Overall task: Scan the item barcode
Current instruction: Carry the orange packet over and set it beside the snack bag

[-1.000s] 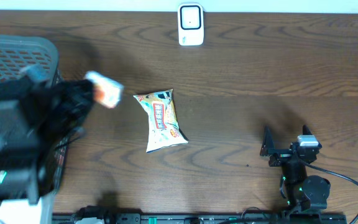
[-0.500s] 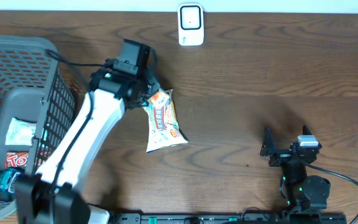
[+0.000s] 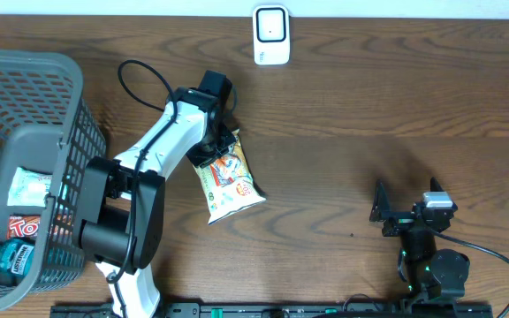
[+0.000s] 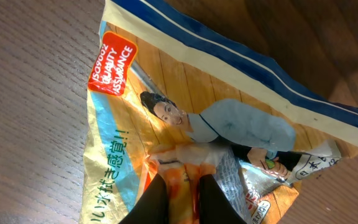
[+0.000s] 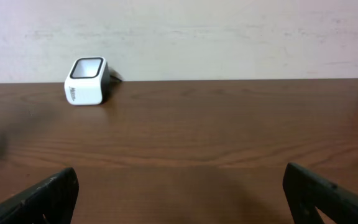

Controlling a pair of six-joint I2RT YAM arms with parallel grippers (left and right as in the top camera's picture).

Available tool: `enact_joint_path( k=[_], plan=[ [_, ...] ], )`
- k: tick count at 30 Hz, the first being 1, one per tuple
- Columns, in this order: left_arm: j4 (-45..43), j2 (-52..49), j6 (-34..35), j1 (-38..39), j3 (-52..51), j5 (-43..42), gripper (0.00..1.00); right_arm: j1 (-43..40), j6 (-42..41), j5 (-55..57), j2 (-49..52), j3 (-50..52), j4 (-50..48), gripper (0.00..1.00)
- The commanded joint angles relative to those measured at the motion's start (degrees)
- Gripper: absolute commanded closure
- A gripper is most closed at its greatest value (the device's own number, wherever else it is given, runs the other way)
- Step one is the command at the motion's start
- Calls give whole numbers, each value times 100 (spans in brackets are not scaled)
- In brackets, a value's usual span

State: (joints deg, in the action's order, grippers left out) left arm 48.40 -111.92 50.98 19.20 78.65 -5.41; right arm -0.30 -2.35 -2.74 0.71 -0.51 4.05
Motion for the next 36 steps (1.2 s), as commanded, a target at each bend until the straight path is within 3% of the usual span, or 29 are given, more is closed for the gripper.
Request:
enact_joint_path(
  k=[1,12,17,22,25,28,31,36],
  plan=[
    [59,-221,-186,17,-118,-85,89,39,26,26,-33,20,11,1],
    [-463,1794,-442,514,50,-358,89,39,26,26,-33,20,11,1],
    [-1121,1738,-439,1244,24,-350,88,39,26,26,-33,20,11,1],
    [-1228,1344,-420,1733,17,46,89,39,26,26,-33,20,11,1],
    [-1228,1294,-474,1875,31,234,67,39,26,26,-33,20,11,1],
    [-1174,1521,-791,1829,87,249,33,39,26,26,-33,20,11,1],
    [-1051,2024,-1119,1692,138,271,18,39,26,26,-33,20,11,1],
    [-745,3209,-1161,1259,153,850,9,39,26,26,-33,20,11,1]
  ],
)
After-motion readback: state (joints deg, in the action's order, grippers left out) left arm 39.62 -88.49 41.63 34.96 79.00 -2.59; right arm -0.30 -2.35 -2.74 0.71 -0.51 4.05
